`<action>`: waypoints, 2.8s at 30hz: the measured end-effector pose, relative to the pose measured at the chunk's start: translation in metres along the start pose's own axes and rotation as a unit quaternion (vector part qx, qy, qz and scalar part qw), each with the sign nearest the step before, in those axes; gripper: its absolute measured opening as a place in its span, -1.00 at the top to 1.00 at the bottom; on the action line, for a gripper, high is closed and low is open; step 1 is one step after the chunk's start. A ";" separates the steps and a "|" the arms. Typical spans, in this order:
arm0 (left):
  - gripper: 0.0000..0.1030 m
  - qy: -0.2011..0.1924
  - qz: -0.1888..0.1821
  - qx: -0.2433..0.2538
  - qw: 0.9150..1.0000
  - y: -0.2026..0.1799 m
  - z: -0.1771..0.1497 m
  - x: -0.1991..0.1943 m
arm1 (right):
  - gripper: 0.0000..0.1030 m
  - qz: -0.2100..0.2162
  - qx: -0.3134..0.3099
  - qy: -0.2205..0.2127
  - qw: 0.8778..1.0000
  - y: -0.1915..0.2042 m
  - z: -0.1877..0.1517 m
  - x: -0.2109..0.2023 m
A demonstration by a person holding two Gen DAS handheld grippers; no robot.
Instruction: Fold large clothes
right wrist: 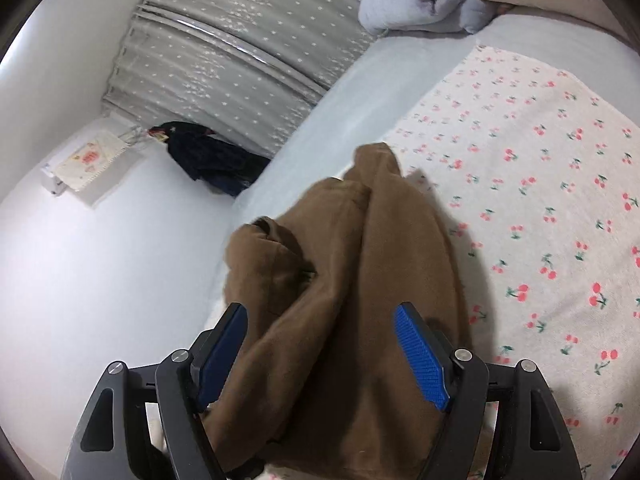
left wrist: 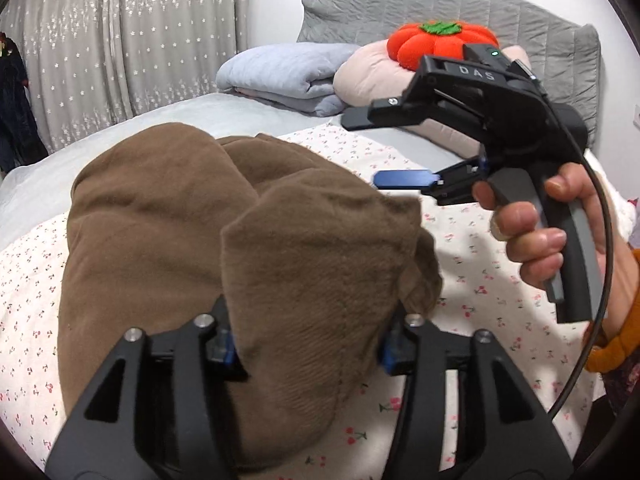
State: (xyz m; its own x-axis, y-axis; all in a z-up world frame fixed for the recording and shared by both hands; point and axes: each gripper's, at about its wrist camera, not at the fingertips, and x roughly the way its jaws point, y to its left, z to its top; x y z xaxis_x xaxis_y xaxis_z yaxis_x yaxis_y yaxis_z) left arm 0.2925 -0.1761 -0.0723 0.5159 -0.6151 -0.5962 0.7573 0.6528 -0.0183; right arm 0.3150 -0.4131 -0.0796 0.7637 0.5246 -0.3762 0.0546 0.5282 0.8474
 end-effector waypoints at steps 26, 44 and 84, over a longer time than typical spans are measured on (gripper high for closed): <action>-0.83 0.028 -0.065 -0.255 0.964 0.167 -0.032 -0.046 | -0.89 -0.027 0.050 0.199 0.978 -0.006 0.019 0.054; -0.88 0.051 -0.056 -0.230 0.970 0.159 -0.036 0.013 | -0.94 -0.019 -0.004 0.274 0.962 0.046 0.010 0.134; -0.99 0.104 -0.071 -0.236 0.964 0.134 -0.021 0.036 | -0.67 -0.056 -0.074 0.134 0.987 -0.045 0.039 0.029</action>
State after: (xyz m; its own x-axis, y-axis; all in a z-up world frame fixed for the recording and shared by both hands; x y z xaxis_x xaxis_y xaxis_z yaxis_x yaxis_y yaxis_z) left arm 0.4047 -0.1015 -0.1130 0.2916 -0.6432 -0.7080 0.5225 0.7271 -0.4453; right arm 0.3595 -0.4480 -0.1139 0.5592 0.6054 -0.5663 0.0190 0.6736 0.7388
